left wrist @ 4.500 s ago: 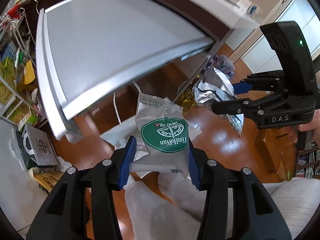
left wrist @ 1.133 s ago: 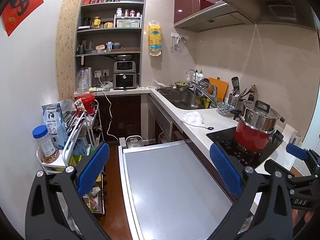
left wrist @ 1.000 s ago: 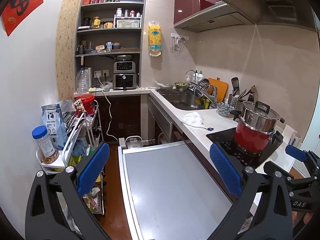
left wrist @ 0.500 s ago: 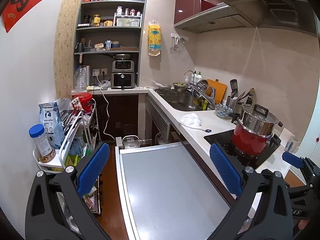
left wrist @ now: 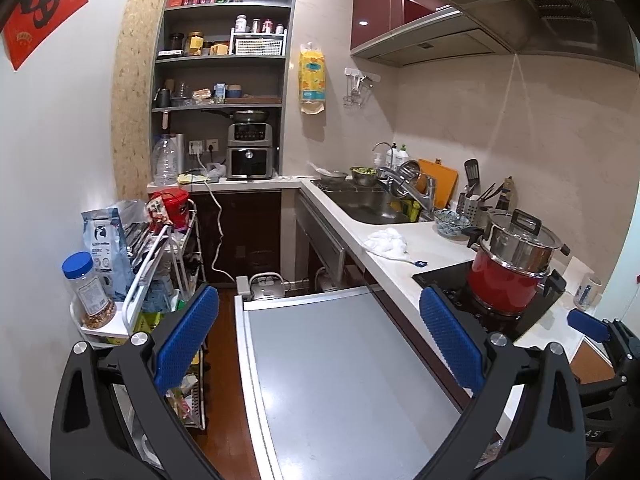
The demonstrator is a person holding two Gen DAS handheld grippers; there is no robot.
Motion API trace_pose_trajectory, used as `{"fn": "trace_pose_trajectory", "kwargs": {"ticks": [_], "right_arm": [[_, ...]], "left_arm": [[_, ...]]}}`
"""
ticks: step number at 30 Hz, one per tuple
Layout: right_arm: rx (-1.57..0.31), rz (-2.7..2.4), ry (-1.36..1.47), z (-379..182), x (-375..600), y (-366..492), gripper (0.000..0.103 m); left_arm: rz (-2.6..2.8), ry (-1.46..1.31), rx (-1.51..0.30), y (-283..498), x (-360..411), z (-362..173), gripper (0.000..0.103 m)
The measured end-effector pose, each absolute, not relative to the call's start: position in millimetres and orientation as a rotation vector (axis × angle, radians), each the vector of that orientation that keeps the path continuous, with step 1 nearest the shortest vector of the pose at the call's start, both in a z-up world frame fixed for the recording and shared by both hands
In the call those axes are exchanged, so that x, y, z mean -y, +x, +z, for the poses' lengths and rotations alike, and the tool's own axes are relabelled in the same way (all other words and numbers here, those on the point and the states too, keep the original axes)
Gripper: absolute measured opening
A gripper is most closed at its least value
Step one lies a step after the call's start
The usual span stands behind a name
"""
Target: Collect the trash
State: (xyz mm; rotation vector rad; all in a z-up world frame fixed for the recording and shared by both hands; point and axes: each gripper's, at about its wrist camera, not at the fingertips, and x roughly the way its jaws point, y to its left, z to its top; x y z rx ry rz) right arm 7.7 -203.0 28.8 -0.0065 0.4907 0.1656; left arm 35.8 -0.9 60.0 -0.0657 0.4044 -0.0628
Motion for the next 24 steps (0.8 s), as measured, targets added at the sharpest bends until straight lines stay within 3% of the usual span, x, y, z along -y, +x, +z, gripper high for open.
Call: {"fn": "trace_pose_trajectory", "kwargs": {"ticks": [24], "right_arm": [[-0.500, 0.152, 0.023, 20.5, 196.6, 3.5, 0.099]], "left_arm": [[-0.013, -0.045, -0.440, 39.2, 7.0, 58.7, 0.101]]}}
